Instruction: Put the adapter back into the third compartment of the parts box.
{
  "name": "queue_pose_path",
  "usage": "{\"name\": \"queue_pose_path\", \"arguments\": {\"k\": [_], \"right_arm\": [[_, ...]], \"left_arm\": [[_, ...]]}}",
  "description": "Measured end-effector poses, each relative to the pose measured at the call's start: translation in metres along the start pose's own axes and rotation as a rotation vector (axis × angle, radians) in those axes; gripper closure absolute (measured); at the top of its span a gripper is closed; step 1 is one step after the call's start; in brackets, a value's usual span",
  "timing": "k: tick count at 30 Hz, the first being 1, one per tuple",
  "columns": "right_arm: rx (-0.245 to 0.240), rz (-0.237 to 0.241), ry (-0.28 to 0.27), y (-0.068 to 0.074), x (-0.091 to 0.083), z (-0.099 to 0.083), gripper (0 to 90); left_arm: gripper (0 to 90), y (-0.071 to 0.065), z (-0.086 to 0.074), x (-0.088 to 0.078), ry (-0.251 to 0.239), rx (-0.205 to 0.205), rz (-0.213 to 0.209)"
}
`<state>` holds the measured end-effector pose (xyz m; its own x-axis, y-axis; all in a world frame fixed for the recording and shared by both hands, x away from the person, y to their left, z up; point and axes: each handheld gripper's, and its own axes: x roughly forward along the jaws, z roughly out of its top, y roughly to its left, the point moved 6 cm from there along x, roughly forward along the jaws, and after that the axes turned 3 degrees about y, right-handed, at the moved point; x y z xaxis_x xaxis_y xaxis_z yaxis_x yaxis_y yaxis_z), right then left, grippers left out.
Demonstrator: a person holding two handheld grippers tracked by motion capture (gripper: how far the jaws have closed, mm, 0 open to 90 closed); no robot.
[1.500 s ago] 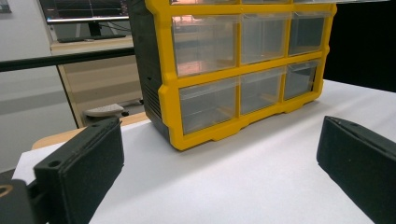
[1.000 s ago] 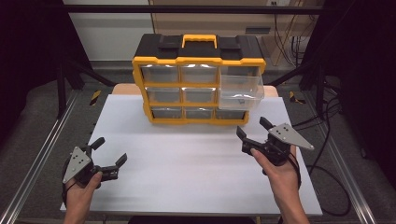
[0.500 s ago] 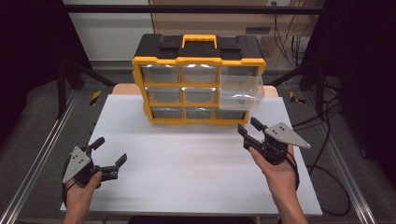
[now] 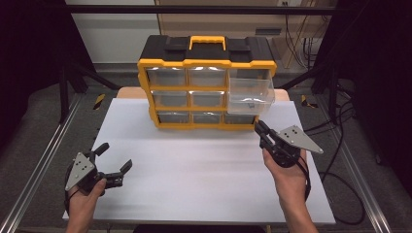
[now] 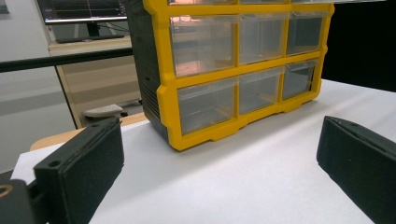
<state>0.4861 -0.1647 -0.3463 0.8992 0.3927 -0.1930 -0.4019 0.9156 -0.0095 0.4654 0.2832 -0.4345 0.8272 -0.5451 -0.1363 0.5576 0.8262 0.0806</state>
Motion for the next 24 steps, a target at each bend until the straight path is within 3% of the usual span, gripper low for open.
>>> {"name": "queue_pose_path", "arguments": {"k": [4, 24], "right_arm": [[-0.011, 0.006, -0.007, 0.001, 0.0, 0.003, 90.0], [-0.033, 0.016, -0.006, 0.006, 0.007, 0.015, 90.0]], "left_arm": [[0.5, 0.0, 0.0, 0.0, 0.0, 0.001, -0.001], [0.5, 0.001, -0.001, 0.0, 0.001, -0.009, 0.001]]}}
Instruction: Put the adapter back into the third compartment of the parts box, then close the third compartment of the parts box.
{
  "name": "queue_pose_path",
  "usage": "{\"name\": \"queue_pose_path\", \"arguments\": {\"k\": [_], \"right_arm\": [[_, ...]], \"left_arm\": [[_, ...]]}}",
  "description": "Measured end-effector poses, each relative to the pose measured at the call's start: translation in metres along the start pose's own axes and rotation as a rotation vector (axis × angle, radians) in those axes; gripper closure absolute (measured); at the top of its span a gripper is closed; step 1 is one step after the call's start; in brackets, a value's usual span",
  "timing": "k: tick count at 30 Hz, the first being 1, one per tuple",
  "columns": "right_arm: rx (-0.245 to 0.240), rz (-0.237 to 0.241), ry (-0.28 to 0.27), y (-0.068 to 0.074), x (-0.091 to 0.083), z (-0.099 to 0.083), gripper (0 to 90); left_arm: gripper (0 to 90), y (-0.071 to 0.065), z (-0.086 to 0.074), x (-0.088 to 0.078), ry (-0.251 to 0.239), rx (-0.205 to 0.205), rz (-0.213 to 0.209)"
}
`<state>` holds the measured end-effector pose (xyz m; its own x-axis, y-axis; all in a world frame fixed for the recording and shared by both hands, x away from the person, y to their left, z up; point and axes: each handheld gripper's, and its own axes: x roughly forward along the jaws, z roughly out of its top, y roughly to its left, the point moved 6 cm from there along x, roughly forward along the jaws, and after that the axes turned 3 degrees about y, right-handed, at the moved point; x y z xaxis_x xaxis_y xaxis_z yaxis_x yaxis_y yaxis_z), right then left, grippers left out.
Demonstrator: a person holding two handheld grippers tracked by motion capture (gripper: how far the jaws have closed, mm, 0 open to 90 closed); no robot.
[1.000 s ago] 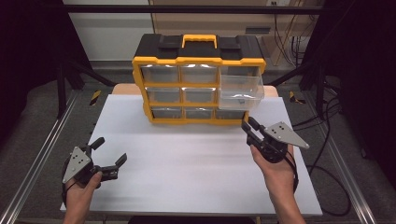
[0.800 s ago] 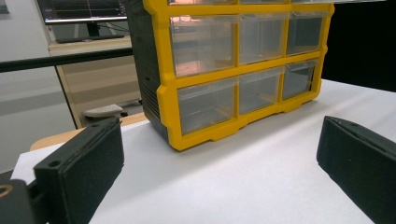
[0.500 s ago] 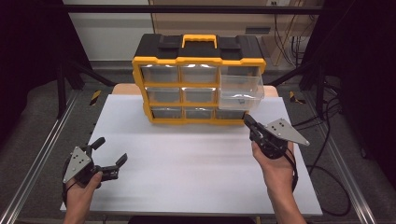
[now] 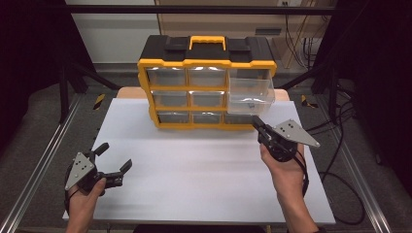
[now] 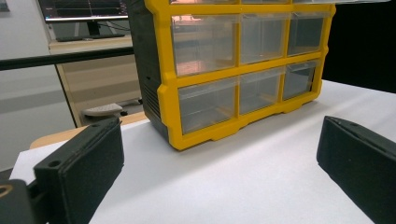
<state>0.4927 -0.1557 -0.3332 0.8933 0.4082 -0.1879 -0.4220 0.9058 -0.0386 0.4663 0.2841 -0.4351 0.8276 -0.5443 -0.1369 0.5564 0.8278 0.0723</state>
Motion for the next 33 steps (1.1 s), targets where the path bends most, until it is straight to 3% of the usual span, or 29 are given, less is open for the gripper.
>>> {"name": "queue_pose_path", "arguments": {"k": [14, 33], "right_arm": [[-0.003, -0.004, 0.011, -0.002, 0.001, 0.002, 90.0], [0.048, 0.016, 0.029, 0.002, 0.01, -0.002, 90.0]], "left_arm": [[0.5, -0.001, 0.0, 0.0, 0.002, 0.007, 0.001], [0.5, -0.001, 0.0, 0.0, 0.001, 0.004, 0.001]]}}
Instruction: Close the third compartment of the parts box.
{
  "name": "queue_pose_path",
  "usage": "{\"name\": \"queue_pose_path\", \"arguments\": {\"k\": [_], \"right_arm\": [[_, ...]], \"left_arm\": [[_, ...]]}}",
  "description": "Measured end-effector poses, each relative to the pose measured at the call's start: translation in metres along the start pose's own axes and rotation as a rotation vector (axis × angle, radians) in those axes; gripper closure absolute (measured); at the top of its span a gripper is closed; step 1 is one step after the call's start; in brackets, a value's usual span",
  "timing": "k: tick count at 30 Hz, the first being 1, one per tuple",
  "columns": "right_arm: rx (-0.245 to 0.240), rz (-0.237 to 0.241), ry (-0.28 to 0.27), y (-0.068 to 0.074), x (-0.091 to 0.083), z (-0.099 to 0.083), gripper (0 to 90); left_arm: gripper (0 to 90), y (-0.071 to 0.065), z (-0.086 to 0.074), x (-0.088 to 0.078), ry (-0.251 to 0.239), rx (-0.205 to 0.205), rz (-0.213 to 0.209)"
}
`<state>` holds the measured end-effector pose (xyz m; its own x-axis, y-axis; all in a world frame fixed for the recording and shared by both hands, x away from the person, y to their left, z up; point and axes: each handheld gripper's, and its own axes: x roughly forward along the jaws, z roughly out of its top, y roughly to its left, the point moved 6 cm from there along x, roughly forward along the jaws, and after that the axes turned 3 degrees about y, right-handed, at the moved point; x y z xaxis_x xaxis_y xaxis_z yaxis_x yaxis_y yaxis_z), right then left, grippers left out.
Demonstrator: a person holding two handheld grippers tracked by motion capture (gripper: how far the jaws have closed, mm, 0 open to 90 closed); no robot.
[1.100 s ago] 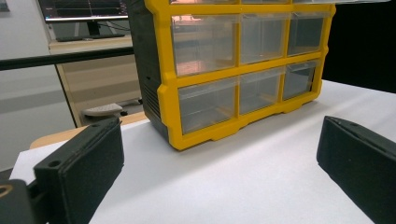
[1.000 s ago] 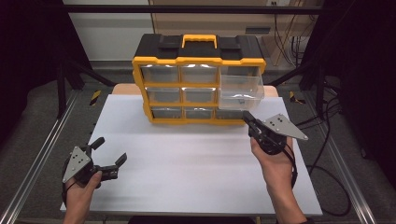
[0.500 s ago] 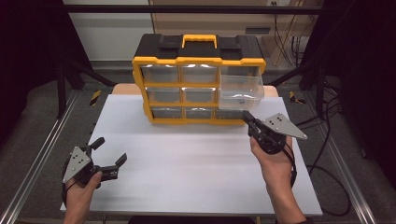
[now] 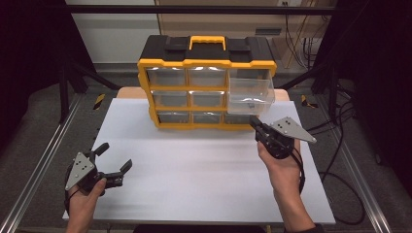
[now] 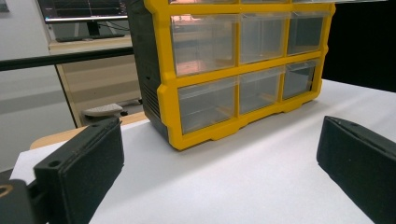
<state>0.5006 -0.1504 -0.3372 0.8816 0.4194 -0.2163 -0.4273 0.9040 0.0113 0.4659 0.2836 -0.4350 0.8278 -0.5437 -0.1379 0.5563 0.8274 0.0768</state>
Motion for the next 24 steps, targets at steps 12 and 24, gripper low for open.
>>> {"name": "queue_pose_path", "arguments": {"k": [12, 24], "right_arm": [[0.015, 0.014, 0.008, -0.001, 0.005, -0.002, 90.0], [0.002, 0.018, 0.014, 0.004, 0.011, 0.001, 90.0]], "left_arm": [[0.5, 0.001, 0.0, 0.0, -0.002, -0.007, 0.003], [0.5, 0.001, 0.0, 0.0, -0.003, -0.005, 0.002]]}}
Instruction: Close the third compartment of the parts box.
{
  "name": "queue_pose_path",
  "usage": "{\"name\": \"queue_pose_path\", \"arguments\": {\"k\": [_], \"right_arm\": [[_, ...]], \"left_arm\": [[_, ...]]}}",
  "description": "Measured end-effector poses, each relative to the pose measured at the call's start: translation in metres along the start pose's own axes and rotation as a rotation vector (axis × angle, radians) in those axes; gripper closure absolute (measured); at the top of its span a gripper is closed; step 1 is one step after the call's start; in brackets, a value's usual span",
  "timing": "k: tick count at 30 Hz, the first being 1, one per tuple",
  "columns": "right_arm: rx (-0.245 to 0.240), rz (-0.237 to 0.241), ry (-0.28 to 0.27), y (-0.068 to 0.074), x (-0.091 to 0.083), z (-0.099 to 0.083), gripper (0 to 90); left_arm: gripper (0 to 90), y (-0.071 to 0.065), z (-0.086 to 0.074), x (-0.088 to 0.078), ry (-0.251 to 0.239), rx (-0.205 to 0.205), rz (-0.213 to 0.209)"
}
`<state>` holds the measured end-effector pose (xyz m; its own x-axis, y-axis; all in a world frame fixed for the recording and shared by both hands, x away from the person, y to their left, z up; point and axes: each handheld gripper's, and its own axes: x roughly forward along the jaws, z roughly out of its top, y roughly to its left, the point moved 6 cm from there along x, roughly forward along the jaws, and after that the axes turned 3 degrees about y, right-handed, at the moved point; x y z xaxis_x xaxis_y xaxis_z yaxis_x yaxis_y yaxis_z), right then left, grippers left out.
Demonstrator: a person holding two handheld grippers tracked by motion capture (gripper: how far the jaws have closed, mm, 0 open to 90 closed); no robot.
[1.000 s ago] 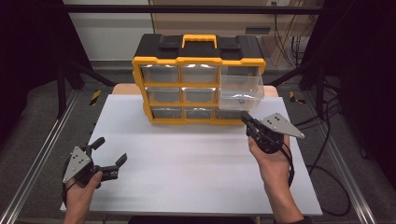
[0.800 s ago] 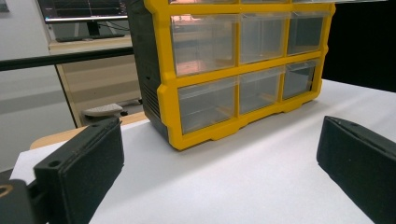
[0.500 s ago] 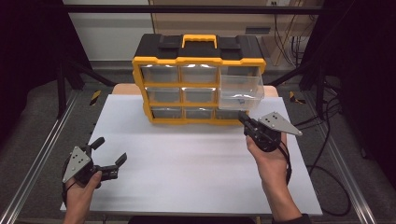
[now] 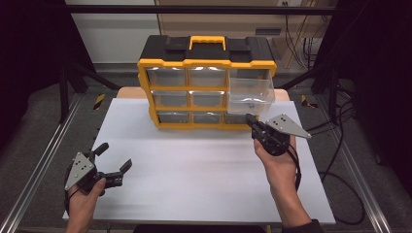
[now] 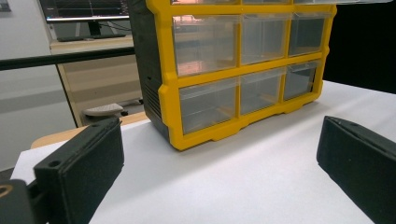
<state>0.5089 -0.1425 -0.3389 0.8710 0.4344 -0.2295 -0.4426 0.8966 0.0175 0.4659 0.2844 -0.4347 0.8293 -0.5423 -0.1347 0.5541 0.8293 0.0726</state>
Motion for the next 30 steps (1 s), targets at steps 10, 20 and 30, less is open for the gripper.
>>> {"name": "queue_pose_path", "arguments": {"k": [10, 20, 30], "right_arm": [[-0.02, -0.013, 0.004, -0.0015, 0.0013, 0.0036, 90.0], [-0.014, -0.022, 0.005, -0.0068, 0.0043, 0.0039, 90.0], [-0.012, -0.027, 0.006, -0.0088, 0.0065, 0.0066, 90.0]], "left_arm": [[0.5, -0.0002, 0.0001, 0.0001, -0.001, 0.001, -0.001], [0.5, -0.0001, 0.0002, 0.0001, -0.001, 0.001, -0.002], [0.5, -0.0004, 0.0002, 0.0002, -0.001, 0.002, -0.004]]}}
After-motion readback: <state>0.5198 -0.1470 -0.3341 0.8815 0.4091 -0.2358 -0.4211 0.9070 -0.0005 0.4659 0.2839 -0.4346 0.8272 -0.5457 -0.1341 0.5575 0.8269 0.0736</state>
